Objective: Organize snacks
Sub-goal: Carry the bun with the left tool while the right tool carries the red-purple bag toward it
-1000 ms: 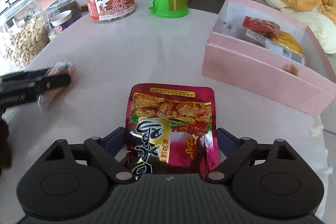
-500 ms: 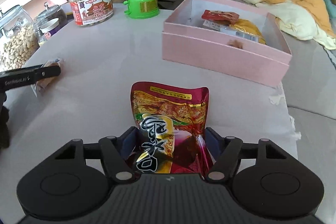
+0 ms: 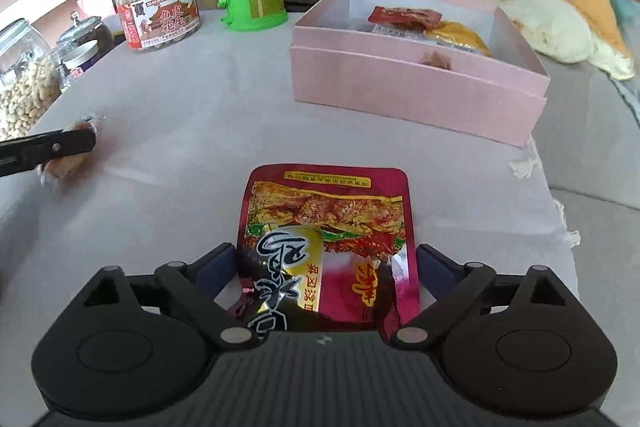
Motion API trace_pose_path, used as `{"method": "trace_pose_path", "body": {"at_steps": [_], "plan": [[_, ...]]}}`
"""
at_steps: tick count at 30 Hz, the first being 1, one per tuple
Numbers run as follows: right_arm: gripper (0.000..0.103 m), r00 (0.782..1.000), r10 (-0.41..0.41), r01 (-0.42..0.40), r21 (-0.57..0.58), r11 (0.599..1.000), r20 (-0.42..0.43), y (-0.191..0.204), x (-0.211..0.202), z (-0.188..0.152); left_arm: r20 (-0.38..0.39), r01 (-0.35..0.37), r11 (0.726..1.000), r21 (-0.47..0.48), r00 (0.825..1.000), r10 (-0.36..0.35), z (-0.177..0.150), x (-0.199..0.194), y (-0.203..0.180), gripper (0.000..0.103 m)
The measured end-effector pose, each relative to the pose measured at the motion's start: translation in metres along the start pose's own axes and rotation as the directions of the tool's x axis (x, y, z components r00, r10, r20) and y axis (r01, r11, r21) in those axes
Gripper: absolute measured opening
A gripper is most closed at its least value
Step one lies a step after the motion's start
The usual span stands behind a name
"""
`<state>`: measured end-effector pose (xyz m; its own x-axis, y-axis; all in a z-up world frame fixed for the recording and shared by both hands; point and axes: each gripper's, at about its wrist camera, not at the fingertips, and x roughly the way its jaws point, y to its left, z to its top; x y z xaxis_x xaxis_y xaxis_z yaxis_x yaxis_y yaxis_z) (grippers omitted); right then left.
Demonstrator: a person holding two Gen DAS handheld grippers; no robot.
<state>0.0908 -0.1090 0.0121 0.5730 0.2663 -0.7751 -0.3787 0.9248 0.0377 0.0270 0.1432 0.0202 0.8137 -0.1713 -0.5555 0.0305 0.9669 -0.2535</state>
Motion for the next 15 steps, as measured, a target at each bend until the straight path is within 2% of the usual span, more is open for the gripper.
{"method": "trace_pose_path", "body": {"at_steps": [4, 10, 11, 15], "plan": [[0.096, 0.998, 0.065, -0.068, 0.117, 0.991, 0.023, -0.018, -0.005, 0.002, -0.058, 0.048, 0.998, 0.036, 0.997, -0.046, 0.005, 0.003, -0.035, 0.060], [0.096, 0.969, 0.234, -0.247, 0.286, 0.926, 0.081, -0.053, -0.020, 0.000, -0.080, 0.031, 0.997, 0.073, 0.996, -0.025, 0.016, 0.011, -0.068, 0.060], [0.096, 0.968, 0.233, -0.249, 0.295, 0.922, 0.089, -0.056, -0.021, 0.000, -0.083, 0.023, 0.997, 0.073, 0.996, -0.017, 0.016, 0.013, -0.071, 0.060], [0.097, 0.990, 0.129, -0.139, 0.294, 0.946, 0.051, -0.057, -0.010, -0.003, -0.096, 0.008, 0.998, 0.067, 0.995, -0.001, 0.015, 0.016, -0.076, 0.060]]}}
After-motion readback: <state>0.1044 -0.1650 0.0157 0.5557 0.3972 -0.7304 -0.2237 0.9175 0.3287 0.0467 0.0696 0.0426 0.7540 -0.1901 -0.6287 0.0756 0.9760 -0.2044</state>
